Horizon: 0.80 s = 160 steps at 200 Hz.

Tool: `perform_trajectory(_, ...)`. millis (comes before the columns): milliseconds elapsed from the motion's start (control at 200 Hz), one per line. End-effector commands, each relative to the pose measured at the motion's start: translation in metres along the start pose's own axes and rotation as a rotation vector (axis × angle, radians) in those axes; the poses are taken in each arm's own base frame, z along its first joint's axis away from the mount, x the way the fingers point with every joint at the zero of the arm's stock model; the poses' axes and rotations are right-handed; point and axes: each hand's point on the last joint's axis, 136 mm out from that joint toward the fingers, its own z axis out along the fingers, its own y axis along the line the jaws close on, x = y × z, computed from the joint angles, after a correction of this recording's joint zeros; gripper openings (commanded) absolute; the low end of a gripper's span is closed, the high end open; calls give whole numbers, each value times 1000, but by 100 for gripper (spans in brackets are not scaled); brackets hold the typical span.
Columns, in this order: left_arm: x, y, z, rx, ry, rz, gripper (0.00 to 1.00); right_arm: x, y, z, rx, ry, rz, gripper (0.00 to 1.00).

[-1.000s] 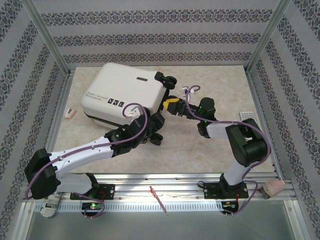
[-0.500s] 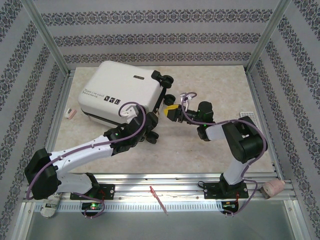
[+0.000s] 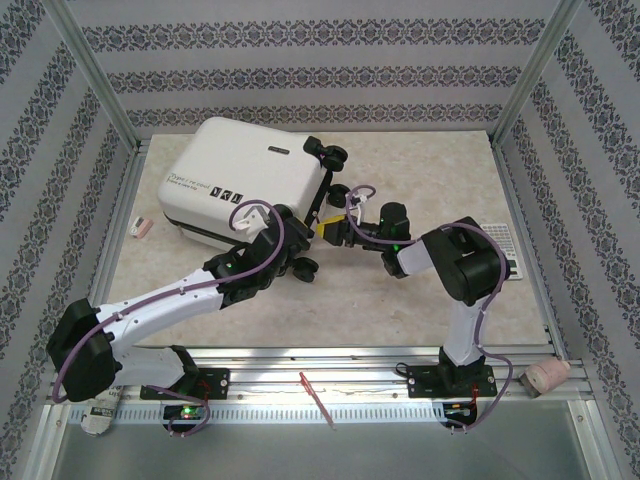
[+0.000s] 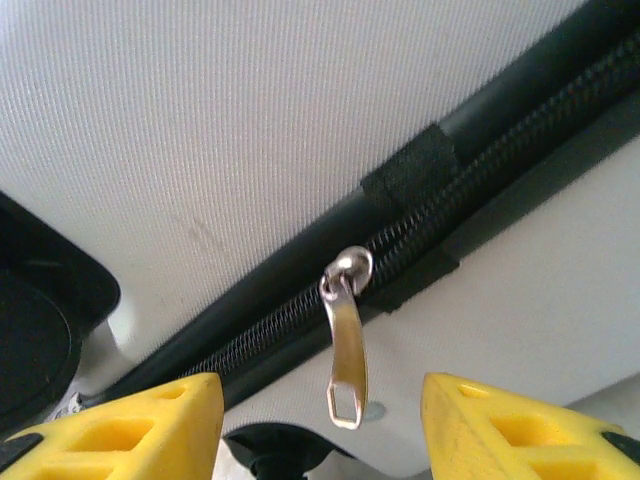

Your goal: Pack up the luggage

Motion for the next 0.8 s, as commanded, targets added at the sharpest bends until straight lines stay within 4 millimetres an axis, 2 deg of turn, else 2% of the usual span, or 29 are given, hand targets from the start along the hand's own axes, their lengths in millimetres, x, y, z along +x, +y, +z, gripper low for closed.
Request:
perform_trajectory(0, 19, 45, 14, -143, 85, 103, 61, -16, 14, 2, -53, -36, -53, 55)
perform_trajectory(115, 24, 37, 15, -122, 112, 90, 71, -25, 25, -3, -67, -49, -47, 53)
perform_trajectory(275, 38, 23, 23, -84, 174, 71, 73, -29, 47, -3, -105, -35, -77, 49)
perform_trajectory(370, 42, 16, 29, -68, 184, 68, 74, -29, 53, -4, -113, -30, -92, 49)
perform_trajectory(590, 37, 1, 34, -59, 164, 81, 77, -24, 67, -7, -165, -2, -121, 43)
perform_trajectory(794, 36, 0, 31, -45, 161, 43, 78, -14, 91, -4, -277, 41, -160, 40)
